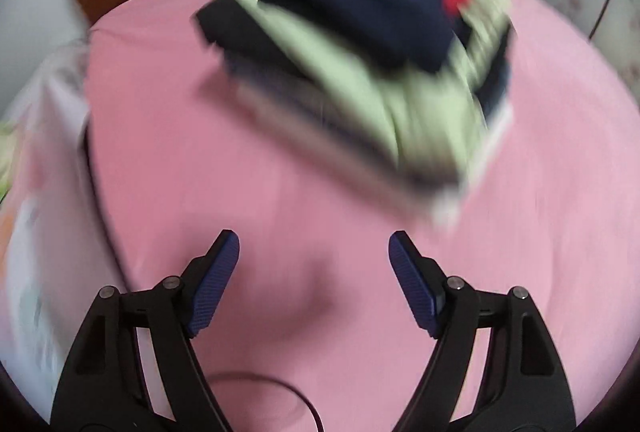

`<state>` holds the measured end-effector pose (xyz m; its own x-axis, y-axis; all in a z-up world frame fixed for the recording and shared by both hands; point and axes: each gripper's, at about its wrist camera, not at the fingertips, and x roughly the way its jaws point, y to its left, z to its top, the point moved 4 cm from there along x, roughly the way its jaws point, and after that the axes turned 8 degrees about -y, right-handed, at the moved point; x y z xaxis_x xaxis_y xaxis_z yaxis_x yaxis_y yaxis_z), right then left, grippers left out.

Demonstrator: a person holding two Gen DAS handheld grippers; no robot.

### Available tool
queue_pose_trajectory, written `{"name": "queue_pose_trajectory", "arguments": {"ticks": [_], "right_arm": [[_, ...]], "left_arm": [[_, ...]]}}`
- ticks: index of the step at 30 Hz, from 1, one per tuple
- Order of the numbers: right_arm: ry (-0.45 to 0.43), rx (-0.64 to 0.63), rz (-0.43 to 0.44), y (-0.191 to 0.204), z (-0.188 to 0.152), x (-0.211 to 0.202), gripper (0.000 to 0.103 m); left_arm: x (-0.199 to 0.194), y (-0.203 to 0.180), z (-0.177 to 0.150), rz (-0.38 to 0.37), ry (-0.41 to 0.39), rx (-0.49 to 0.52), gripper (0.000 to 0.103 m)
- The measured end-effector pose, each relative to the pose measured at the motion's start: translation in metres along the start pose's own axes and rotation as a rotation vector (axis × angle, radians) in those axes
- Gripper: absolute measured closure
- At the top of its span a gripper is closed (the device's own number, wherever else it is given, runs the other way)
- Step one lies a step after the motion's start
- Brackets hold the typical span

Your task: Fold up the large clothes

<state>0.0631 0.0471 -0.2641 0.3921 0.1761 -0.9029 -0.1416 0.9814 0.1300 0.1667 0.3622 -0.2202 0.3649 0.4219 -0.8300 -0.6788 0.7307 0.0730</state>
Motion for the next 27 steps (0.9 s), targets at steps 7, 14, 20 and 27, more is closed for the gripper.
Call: {"name": "queue_pose_trajectory", "arguments": {"ticks": [7, 14, 20, 27], "right_arm": [[-0.012, 0.075, -0.169, -0.143, -0.094, -0.127, 0.0], [-0.073, 0.221, -0.304, -0.23, -0.146, -0.238, 0.0], [-0.066, 0.356, -0.34, -0.274, -0.178, -0.303, 0.0], [-0.012, 0.463, -0.218, -0.246, -0.167, -0.336, 0.0]], "left_arm": [[-0.114, -0.038, -0.145, 0.083, 0.094, 0.207, 0.027], [-0.214, -0.123, -0.261, -0.209, 0.227, 0.576, 0.037], [-0.289, -0.167, -0.297, -0.367, 0.192, 0.807, 0.038], [-0.336, -0.175, -0.26, -0.493, 0.204, 0.659, 0.038]]}}
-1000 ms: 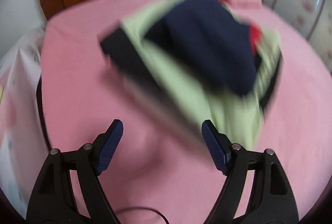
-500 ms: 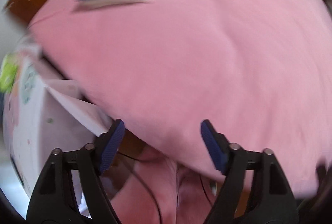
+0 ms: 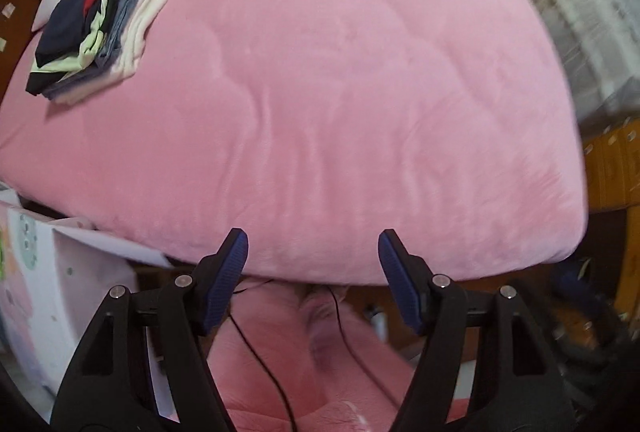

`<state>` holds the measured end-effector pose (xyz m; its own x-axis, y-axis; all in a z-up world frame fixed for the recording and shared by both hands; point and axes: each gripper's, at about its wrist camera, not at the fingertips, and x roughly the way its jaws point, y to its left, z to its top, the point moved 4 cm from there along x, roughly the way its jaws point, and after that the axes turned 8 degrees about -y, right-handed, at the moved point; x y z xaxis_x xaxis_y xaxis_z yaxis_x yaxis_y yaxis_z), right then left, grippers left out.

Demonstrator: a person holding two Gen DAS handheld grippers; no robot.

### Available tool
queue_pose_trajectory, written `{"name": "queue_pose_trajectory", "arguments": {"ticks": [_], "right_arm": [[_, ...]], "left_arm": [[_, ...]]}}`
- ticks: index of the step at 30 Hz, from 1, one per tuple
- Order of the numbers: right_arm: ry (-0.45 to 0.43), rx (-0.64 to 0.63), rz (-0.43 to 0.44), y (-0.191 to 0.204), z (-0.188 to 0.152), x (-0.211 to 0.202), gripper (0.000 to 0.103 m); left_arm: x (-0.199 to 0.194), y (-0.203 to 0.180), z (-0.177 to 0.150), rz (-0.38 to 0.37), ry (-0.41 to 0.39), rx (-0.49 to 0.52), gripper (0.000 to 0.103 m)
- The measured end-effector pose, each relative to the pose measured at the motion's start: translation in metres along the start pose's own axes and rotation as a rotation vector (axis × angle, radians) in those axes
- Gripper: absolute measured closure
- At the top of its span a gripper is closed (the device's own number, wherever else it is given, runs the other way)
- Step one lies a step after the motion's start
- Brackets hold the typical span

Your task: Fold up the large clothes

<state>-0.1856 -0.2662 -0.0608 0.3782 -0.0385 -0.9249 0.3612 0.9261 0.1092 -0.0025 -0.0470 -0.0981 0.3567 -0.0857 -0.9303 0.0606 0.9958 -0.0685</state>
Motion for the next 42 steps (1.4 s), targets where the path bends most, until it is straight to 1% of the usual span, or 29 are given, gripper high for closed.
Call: {"name": "queue_pose_trajectory", "arguments": {"ticks": [1, 2, 3, 5, 6, 9, 11, 12, 14, 17, 19, 20, 21, 24, 28, 29, 30, 31, 35, 39, 42], "right_arm": [[-0.028, -0.009, -0.005, -0.001, 0.0, -0.011, 0.0], [-0.049, -0.031, -0.022, 0.003, 0.004, -0.018, 0.0], [-0.071, -0.06, -0.037, 0.009, 0.005, -0.026, 0.0], [-0.1, -0.108, -0.042, 0.014, 0.008, -0.038, 0.0], [-0.103, -0.123, -0.045, 0.018, 0.008, -0.042, 0.0], [-0.113, -0.177, -0.052, 0.021, 0.005, -0.056, 0.0], [-0.132, -0.184, -0.043, 0.021, 0.006, -0.068, 0.0], [-0.139, -0.178, -0.036, 0.025, 0.008, -0.081, 0.0], [-0.144, -0.189, -0.045, 0.031, 0.008, -0.087, 0.0], [-0.151, -0.208, -0.026, 0.04, 0.008, -0.095, 0.0], [-0.168, -0.21, -0.012, 0.042, 0.012, -0.099, 0.0], [-0.18, -0.206, -0.011, 0.044, 0.014, -0.103, 0.0], [-0.186, -0.204, -0.01, 0.044, 0.016, -0.106, 0.0], [-0.187, -0.183, -0.002, 0.049, 0.019, -0.108, 0.0], [-0.202, -0.177, 0.018, 0.056, 0.031, -0.11, 0.0], [-0.201, -0.179, 0.019, 0.057, 0.034, -0.109, 0.0], [-0.201, -0.182, 0.023, 0.06, 0.036, -0.109, 0.0], [-0.202, -0.182, 0.032, 0.063, 0.037, -0.109, 0.0], [-0.205, -0.182, 0.04, 0.068, 0.045, -0.107, 0.0], [-0.22, -0.166, 0.021, 0.07, 0.047, -0.107, 0.0], [-0.237, -0.162, 0.005, 0.071, 0.05, -0.109, 0.0]], "left_arm": [[-0.008, -0.002, 0.003, 0.003, -0.032, 0.01, 0.038], [-0.025, -0.005, 0.01, 0.009, -0.056, 0.021, 0.038], [-0.031, -0.005, 0.012, 0.015, -0.084, 0.021, 0.038], [-0.045, -0.009, 0.011, 0.027, -0.097, -0.003, 0.038], [-0.051, -0.011, 0.01, 0.037, -0.114, -0.01, 0.038], [-0.067, -0.018, 0.01, 0.027, -0.173, 0.008, 0.038], [-0.074, -0.017, 0.009, 0.033, -0.2, 0.017, 0.037], [-0.077, -0.013, 0.008, 0.027, -0.212, 0.006, 0.037], [-0.079, -0.007, 0.008, 0.031, -0.209, -0.006, 0.036], [-0.082, 0.004, 0.008, 0.064, -0.206, -0.026, 0.034], [-0.085, 0.013, 0.008, 0.07, -0.217, -0.042, 0.029], [-0.087, 0.016, 0.009, 0.073, -0.225, -0.047, 0.024], [-0.087, 0.02, 0.009, 0.073, -0.228, -0.044, 0.022], [-0.083, 0.021, 0.01, 0.086, -0.208, -0.003, 0.02], [-0.083, 0.029, 0.016, 0.087, -0.21, -0.006, 0.017], [-0.084, 0.031, 0.017, 0.09, -0.217, -0.006, 0.013], [-0.085, 0.031, 0.019, 0.088, -0.222, -0.004, 0.006], [-0.086, 0.032, 0.02, 0.083, -0.23, -0.002, 0.002], [-0.093, 0.029, 0.027, 0.091, -0.264, 0.016, 0.001], [-0.092, 0.024, 0.032, 0.079, -0.272, 0.023, 0.001], [-0.092, 0.019, 0.036, 0.088, -0.28, 0.042, 0.001]]}}
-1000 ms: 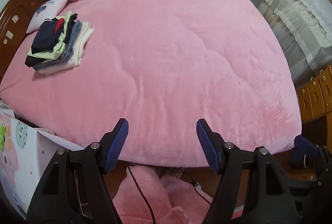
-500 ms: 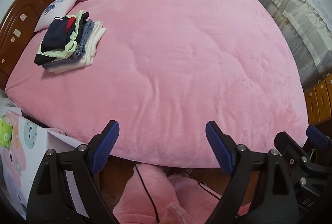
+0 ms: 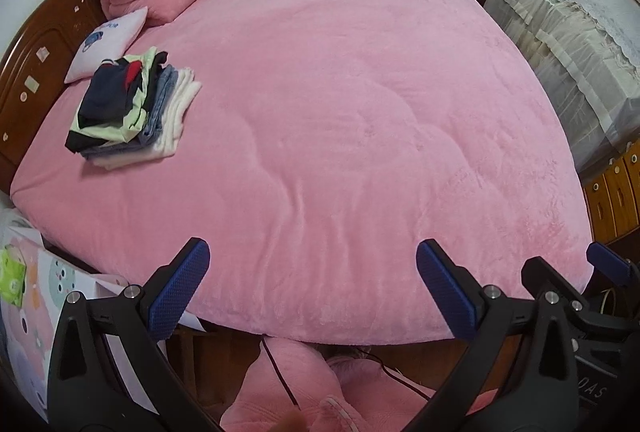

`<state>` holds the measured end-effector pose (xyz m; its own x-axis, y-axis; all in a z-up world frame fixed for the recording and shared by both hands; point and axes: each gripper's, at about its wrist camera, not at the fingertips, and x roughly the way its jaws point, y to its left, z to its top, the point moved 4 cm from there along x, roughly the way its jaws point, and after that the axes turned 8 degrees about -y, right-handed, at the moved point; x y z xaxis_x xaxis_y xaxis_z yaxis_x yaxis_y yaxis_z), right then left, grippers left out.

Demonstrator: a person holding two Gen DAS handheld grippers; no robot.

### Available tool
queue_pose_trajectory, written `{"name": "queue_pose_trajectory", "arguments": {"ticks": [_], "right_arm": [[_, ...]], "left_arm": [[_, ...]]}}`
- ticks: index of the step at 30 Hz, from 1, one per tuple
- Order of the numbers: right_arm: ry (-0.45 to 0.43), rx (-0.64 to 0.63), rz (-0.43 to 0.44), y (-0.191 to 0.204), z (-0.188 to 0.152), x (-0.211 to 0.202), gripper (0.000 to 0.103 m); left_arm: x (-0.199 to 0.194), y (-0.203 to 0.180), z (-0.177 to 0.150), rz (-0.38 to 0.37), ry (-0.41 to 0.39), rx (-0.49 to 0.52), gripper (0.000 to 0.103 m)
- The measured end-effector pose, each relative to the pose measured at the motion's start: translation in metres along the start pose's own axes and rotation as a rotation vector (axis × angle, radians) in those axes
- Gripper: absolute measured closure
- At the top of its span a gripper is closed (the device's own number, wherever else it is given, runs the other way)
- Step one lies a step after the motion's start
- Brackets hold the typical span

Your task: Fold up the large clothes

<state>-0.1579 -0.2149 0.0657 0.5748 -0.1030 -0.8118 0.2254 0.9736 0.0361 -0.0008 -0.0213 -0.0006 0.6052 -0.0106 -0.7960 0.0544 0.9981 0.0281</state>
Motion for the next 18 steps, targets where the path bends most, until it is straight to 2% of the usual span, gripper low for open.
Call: {"name": "queue_pose_trajectory", "arguments": {"ticks": [8, 18], "right_arm": [[-0.012, 0.03, -0.015, 0.003, -0.002, 0.0, 0.0], [-0.043, -0.034, 0.016, 0.016, -0.003, -0.008, 0.0]], "left_arm": [[-0.001, -0.009, 0.008, 0.013, -0.023, 0.026, 0.001], [-0.002, -0.002, 0.011, 0.018, -0.03, -0.002, 0.001]]}}
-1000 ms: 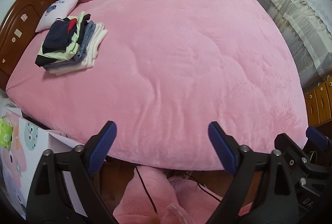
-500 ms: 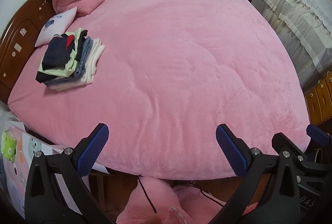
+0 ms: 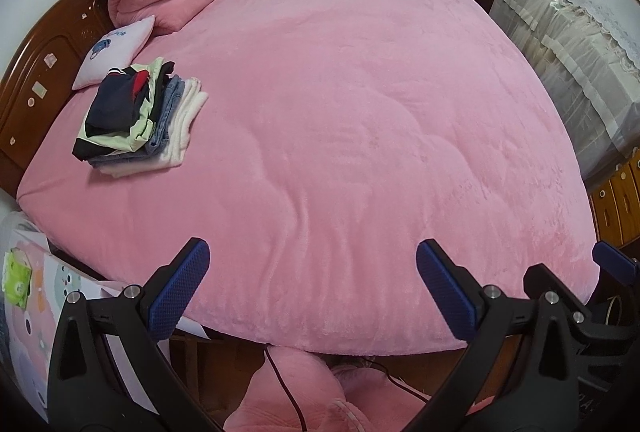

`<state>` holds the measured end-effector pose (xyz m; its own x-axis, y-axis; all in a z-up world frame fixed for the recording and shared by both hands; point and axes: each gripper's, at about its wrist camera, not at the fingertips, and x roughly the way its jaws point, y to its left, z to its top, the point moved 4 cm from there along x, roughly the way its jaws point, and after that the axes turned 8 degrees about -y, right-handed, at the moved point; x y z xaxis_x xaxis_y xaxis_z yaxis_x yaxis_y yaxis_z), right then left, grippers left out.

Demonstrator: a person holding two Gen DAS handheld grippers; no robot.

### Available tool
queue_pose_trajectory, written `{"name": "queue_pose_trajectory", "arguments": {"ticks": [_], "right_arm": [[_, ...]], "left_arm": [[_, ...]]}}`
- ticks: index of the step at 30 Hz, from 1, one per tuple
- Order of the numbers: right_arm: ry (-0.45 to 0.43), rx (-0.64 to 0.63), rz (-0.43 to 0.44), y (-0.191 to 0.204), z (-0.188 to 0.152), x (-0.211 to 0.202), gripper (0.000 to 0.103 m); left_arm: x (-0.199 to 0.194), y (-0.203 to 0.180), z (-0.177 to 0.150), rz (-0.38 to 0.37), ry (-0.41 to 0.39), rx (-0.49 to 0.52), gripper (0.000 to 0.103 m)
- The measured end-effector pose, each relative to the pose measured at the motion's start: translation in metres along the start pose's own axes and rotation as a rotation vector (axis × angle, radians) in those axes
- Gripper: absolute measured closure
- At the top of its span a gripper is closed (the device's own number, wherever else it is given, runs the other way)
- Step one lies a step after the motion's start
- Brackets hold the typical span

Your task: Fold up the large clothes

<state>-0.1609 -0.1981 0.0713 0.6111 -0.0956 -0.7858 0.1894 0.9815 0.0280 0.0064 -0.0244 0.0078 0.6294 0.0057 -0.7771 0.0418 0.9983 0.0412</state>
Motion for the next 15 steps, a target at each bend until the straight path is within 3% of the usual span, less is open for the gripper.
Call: {"name": "queue_pose_trajectory", "arguments": {"ticks": [15], "right_arm": [[0.011, 0.014, 0.011, -0.0046, 0.0015, 0.0047, 0.0]], "left_arm": [[-0.0008, 0.0043, 0.0023, 0.002, -0.014, 0.003, 0.001]]}}
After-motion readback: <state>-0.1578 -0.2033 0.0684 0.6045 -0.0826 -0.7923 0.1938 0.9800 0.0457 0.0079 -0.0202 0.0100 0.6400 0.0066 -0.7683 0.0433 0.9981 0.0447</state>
